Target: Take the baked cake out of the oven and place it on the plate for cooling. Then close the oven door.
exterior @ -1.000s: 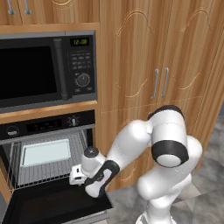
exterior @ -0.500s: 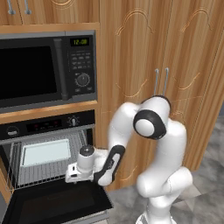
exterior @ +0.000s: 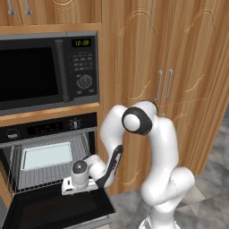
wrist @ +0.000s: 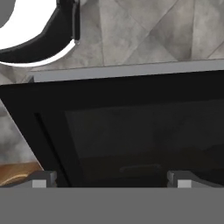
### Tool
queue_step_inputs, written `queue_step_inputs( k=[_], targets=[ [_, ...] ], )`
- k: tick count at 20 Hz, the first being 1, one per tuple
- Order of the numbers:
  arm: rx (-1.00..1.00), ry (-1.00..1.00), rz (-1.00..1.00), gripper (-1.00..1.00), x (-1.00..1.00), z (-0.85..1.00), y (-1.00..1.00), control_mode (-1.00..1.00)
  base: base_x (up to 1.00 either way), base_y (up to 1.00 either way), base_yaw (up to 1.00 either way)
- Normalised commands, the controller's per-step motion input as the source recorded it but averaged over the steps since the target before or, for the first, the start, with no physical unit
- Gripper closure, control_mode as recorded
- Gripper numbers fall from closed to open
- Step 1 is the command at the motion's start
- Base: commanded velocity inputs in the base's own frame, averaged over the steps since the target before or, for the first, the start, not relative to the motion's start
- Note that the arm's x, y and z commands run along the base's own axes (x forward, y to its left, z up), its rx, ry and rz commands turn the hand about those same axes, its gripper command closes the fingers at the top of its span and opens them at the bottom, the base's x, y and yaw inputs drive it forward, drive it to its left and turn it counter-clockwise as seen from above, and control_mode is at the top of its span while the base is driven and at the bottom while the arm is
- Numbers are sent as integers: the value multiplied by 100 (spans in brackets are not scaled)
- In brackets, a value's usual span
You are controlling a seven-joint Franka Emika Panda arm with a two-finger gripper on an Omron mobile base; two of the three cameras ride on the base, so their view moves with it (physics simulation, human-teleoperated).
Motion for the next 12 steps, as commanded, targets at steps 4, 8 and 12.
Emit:
queue_step_inputs(
  k=[4, 8, 12],
  targets=[
    [0, 0, 0, -100, 44, 0, 16, -100, 0, 0, 0],
    [0, 0, 0, -100, 42, -8, 15, -100, 0, 0, 0],
    [0, -2, 0, -100, 46, -9, 24, -100, 0, 0, 0]
  ],
)
